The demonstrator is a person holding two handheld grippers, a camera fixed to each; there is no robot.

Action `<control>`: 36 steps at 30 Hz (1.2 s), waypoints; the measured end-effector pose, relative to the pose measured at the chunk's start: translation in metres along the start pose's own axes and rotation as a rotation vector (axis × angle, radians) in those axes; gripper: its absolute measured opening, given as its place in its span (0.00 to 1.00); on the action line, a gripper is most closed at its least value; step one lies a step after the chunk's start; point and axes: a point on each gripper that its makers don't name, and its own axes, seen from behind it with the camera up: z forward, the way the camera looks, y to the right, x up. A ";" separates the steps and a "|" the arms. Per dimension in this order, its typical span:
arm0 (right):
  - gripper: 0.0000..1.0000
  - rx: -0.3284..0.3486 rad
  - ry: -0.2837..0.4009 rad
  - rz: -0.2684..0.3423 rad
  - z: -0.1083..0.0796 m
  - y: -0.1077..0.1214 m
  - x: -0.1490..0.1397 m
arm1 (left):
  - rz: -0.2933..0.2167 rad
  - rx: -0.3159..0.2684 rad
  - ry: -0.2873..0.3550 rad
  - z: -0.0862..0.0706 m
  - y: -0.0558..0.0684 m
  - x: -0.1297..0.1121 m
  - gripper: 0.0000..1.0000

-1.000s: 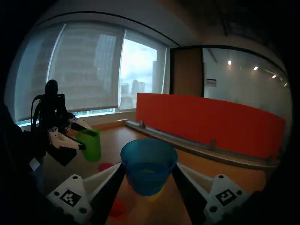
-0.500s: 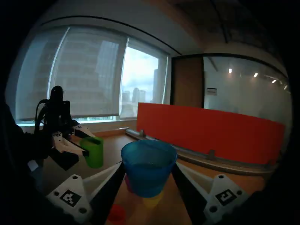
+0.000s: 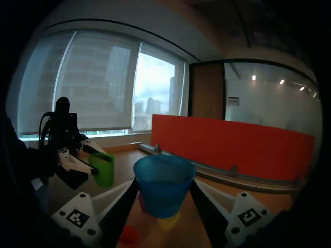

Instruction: Pour water

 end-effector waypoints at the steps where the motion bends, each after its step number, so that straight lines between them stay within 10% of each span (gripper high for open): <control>1: 0.88 0.001 0.000 -0.001 0.000 0.000 0.000 | 0.002 0.002 0.001 0.000 0.000 0.000 0.88; 18: 0.87 0.029 -0.026 -0.092 0.002 -0.006 0.013 | 0.028 -0.014 0.020 0.007 0.016 -0.007 0.87; 36: 0.88 0.043 -0.046 -0.330 0.015 -0.011 0.045 | 0.002 -0.032 0.036 0.008 0.021 -0.008 0.87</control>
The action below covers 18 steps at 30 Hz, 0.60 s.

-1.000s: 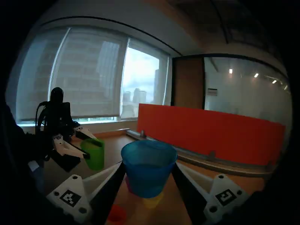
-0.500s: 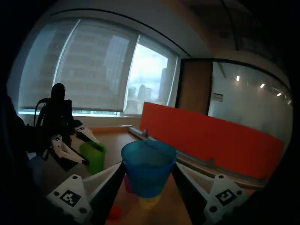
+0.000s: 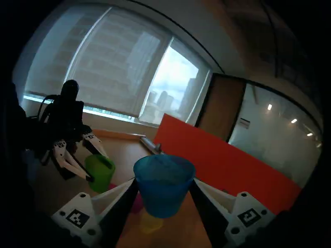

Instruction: Pour water

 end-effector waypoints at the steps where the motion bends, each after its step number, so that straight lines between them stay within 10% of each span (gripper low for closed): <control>1: 0.88 0.001 -0.001 -0.015 0.001 0.000 0.002 | 0.001 0.000 0.001 0.000 0.000 0.000 0.87; 18: 0.87 0.012 -0.008 -0.252 0.018 -0.008 0.039 | 0.000 -0.005 0.018 0.000 0.004 0.006 0.87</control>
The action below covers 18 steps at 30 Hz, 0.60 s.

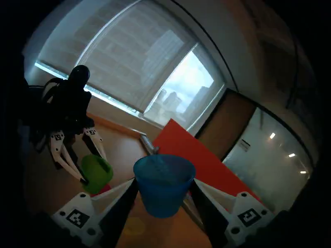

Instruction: Pour water

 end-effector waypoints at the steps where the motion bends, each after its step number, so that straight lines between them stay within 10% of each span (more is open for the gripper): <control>1: 0.87 0.000 0.000 -0.012 0.001 0.000 0.002 | -0.001 -0.001 0.001 0.000 0.001 0.000 0.87; 18: 0.87 0.002 -0.006 -0.209 0.016 -0.002 0.030 | 0.000 -0.016 0.016 -0.001 0.006 0.008 0.87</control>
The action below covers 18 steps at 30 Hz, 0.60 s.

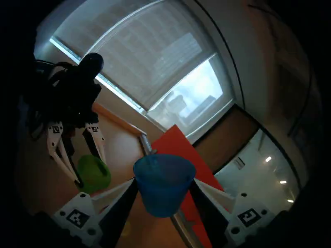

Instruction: Pour water

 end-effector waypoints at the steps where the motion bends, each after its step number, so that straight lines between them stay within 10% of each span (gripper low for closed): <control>1: 0.87 0.000 -0.003 -0.012 0.001 0.000 0.000 | 0.001 0.001 0.001 0.000 0.000 0.000 0.87; 18: 0.87 -0.019 -0.034 -0.204 0.009 0.002 0.007 | 0.002 -0.009 0.007 0.000 0.001 0.003 0.87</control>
